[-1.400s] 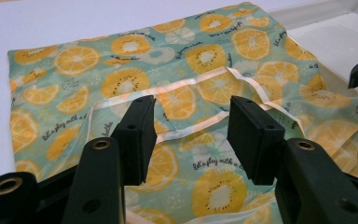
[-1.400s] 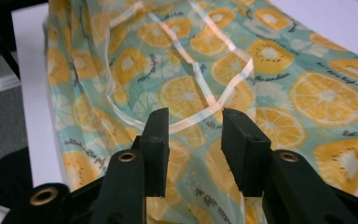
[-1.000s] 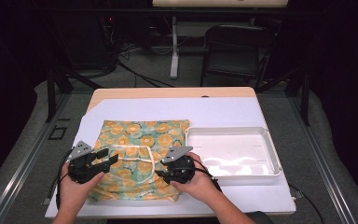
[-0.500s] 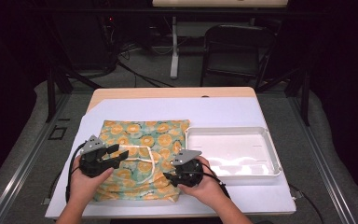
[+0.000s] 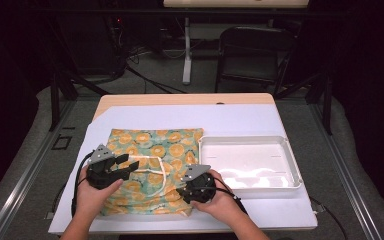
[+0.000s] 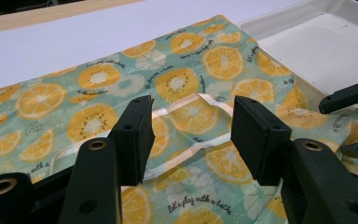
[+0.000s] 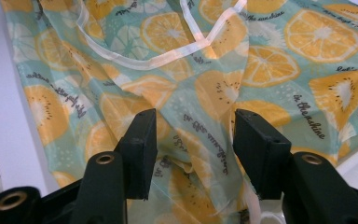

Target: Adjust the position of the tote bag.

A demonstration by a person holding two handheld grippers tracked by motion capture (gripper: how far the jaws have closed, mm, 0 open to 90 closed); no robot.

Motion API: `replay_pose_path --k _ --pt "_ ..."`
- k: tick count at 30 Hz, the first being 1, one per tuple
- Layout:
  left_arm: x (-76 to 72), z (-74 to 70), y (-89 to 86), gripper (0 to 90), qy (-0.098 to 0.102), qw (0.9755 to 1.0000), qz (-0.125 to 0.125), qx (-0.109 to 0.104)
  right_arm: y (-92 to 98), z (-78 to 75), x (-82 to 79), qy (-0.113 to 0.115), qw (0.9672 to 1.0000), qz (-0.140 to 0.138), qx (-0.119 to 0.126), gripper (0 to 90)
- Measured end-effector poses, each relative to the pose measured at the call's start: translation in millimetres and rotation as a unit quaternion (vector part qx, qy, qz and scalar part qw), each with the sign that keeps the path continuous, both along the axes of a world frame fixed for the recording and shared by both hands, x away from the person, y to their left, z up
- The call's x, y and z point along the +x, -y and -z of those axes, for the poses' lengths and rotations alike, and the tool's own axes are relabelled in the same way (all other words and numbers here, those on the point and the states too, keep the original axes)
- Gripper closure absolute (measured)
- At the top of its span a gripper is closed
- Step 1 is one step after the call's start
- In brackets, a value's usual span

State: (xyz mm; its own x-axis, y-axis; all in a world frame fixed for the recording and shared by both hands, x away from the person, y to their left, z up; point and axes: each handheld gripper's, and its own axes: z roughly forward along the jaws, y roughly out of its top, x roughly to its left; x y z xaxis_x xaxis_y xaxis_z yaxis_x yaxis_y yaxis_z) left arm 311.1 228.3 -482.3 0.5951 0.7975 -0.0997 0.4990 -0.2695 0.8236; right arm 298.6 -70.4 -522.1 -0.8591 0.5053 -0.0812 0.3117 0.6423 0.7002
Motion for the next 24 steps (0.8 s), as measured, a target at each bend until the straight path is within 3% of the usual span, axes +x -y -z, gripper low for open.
replay_pose_path --k 10,11,16,24 --pt "-0.2 1.2 0.1 47.6 0.002 1.0 -0.001 0.001 -2.1 5.3 0.9 -0.001 0.9999 0.004 -0.013 53.8" --pt "-0.2 1.2 0.4 47.5 0.003 1.0 -0.001 -0.002 -1.5 4.6 0.8 -0.001 0.9999 0.004 -0.012 58.6" --pt "0.1 1.8 1.3 47.3 0.001 1.0 0.001 0.002 0.0 3.4 0.5 -0.005 0.9999 0.011 0.005 65.3" --pt "-3.6 1.7 5.7 46.7 0.003 1.0 0.007 0.003 1.0 -0.3 0.0 -0.009 0.9999 0.001 0.012 78.5"
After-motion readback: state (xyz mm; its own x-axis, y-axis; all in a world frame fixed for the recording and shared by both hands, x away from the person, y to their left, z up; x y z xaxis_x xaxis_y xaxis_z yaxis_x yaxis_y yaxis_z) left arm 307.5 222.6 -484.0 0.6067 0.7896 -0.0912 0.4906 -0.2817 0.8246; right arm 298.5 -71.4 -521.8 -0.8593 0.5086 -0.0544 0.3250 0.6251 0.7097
